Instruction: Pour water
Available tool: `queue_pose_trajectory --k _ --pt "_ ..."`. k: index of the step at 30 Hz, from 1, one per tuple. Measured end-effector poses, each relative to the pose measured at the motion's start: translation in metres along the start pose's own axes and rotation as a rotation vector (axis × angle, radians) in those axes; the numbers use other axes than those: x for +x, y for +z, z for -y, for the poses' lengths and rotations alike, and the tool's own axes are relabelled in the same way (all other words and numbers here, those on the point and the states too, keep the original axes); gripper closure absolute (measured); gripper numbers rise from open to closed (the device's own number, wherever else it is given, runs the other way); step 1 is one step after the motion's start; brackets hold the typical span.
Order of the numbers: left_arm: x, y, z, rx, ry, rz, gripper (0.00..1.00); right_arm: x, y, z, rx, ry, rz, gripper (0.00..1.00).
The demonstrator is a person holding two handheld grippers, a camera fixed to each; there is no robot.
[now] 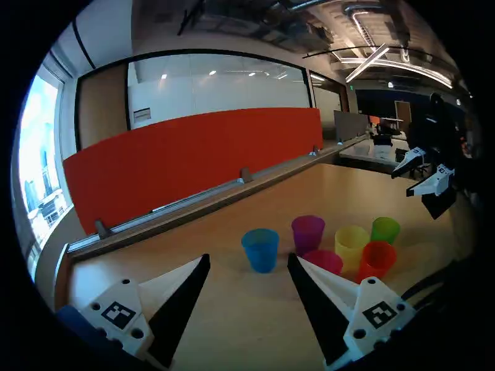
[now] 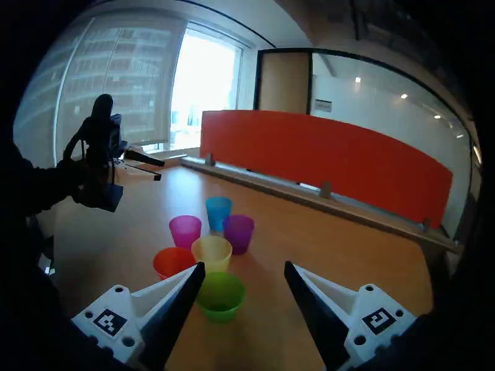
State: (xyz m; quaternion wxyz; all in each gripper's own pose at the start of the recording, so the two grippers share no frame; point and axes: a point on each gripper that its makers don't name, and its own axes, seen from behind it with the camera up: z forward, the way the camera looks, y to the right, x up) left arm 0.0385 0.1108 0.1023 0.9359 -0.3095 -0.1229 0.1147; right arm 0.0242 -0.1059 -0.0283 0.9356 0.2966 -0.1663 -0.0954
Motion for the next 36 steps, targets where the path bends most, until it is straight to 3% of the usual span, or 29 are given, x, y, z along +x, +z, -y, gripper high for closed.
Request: queue_pose_trajectory --k 9,27,36 --pt "-0.008 0.033 0.001 -0.087 -0.007 0.048 0.07 -0.013 0.008 0.006 0.046 0.009 0.044 0.0" --pt "-0.029 0.09 -0.005 -0.234 0.048 0.133 0.07 -0.038 0.021 0.025 0.12 -0.031 0.128 0.0" --pt "-0.048 0.117 -0.005 -0.27 0.059 0.197 0.07 -0.04 0.026 0.026 0.129 -0.031 0.139 0.0"
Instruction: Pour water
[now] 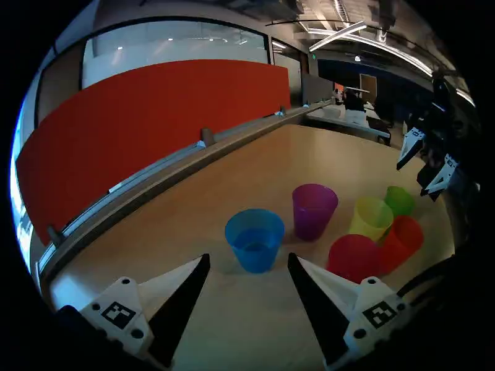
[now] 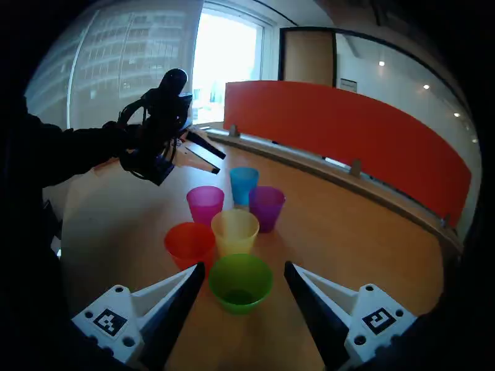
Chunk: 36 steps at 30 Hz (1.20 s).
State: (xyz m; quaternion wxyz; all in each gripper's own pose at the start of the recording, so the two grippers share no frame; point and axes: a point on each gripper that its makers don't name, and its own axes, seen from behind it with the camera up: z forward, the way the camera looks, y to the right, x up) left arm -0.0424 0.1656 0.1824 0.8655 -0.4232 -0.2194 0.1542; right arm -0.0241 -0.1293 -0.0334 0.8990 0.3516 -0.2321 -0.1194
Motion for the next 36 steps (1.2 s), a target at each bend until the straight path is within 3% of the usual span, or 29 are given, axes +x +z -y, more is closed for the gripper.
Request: queue_pose_trajectory --k 15,21,36 --pt "-0.001 0.039 -0.001 -0.059 0.003 0.033 0.07 -0.001 0.002 -0.003 0.001 0.017 0.007 0.01" --pt "-0.002 0.047 -0.006 -0.085 -0.008 0.042 0.07 -0.003 0.003 -0.004 0.002 0.02 0.011 0.01" --pt "-0.001 0.064 -0.006 -0.083 0.014 0.049 0.07 -0.006 0.003 -0.007 -0.003 0.02 0.014 0.01"
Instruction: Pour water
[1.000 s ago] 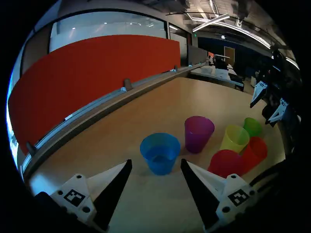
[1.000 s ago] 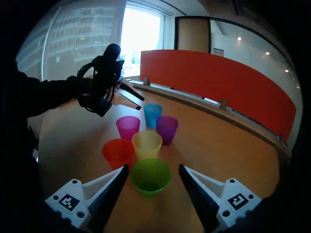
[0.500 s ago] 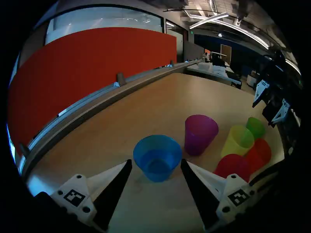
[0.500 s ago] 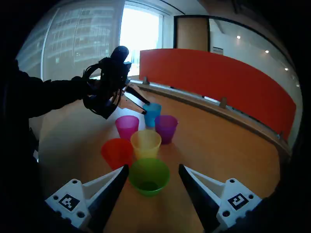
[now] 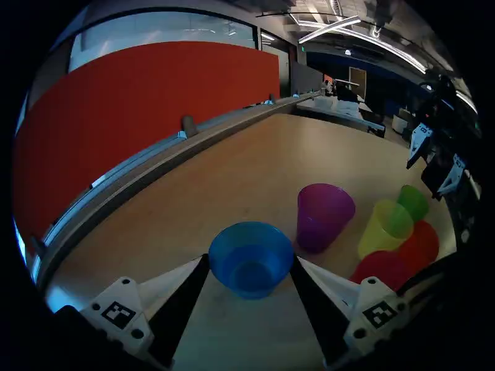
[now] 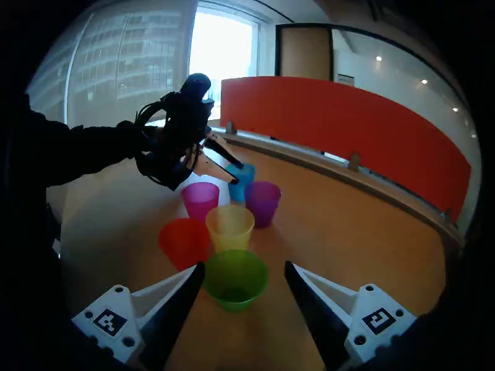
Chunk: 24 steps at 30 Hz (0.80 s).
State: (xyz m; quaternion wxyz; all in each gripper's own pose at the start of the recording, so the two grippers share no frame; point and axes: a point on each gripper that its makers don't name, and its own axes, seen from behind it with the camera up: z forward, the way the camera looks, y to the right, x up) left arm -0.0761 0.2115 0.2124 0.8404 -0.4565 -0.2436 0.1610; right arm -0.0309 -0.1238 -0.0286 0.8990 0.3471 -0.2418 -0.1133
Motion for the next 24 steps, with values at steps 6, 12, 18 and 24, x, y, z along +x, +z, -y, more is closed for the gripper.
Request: queue_pose_trajectory --k 6,12,18,24 --pt "-0.0006 0.0046 -0.0019 -0.005 -0.001 0.0 0.07 -0.0002 0.0013 -0.0007 -0.002 -0.001 0.0 0.0" --pt "-0.003 0.0066 -0.0009 0.001 0.008 0.004 0.09 -0.0012 0.0027 -0.0009 0.0 0.005 0.0 0.0" --pt "-0.0023 0.0081 -0.0013 0.002 0.006 0.001 0.13 -0.0025 0.0031 -0.001 -0.002 0.008 0.0 0.0" --pt "-0.0013 0.0088 -0.0011 0.003 0.001 -0.011 0.14 -0.0033 0.0025 -0.0015 -0.006 0.011 -0.001 0.0"
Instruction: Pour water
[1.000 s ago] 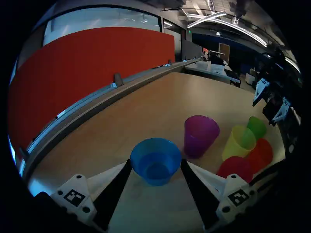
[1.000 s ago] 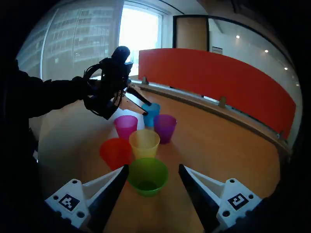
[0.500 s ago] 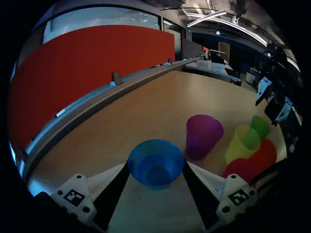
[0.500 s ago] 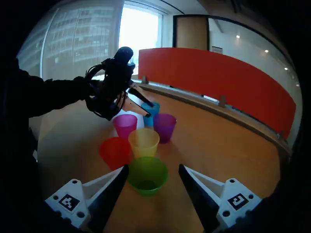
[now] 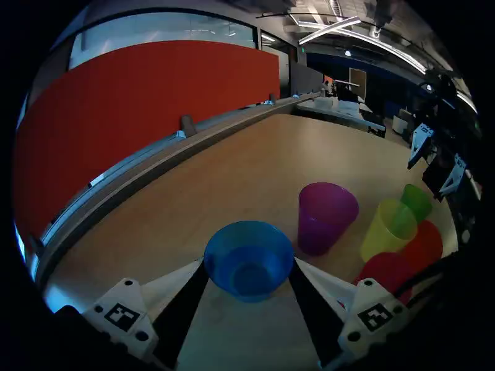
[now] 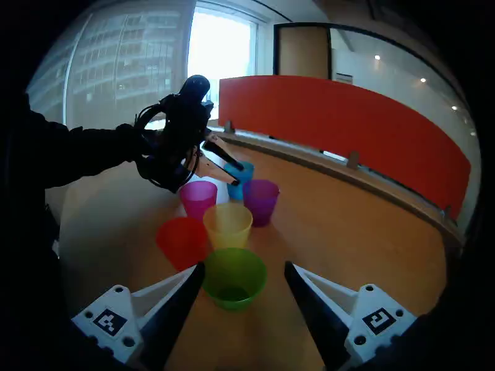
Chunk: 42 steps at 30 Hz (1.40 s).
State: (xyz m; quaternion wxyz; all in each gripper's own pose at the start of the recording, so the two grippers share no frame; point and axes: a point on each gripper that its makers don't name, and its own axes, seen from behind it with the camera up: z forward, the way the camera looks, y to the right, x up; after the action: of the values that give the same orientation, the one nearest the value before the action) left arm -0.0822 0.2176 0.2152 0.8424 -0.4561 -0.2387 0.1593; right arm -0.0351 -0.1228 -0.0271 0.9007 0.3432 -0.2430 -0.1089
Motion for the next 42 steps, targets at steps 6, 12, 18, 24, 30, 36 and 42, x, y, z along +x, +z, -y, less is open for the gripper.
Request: queue_pose_trajectory --k 6,12,18,24,30,36,42 --pt "0.002 -0.001 -0.004 -0.001 0.004 -0.008 0.14 -0.001 0.0 0.0 -0.004 0.001 0.0 0.01" --pt "0.016 -0.01 -0.003 0.009 -0.021 -0.05 0.14 -0.001 0.001 0.0 -0.007 0.003 -0.003 0.01" --pt "0.029 -0.028 -0.002 0.036 -0.021 -0.081 0.14 -0.001 0.0 0.002 -0.009 -0.004 -0.005 0.01" --pt "0.033 -0.048 0.0 0.067 -0.017 -0.086 0.14 -0.004 0.002 0.005 -0.003 -0.012 0.003 0.0" --pt "0.033 -0.067 0.0 0.089 -0.023 -0.09 0.14 -0.005 0.005 0.012 0.011 -0.013 0.006 0.0" --pt "0.032 -0.087 -0.001 0.117 -0.037 -0.088 0.14 -0.011 0.007 0.013 0.015 -0.023 0.021 0.0" --pt "0.033 -0.105 -0.007 0.139 -0.042 -0.09 0.14 -0.015 0.01 0.013 0.015 -0.02 0.024 0.0"
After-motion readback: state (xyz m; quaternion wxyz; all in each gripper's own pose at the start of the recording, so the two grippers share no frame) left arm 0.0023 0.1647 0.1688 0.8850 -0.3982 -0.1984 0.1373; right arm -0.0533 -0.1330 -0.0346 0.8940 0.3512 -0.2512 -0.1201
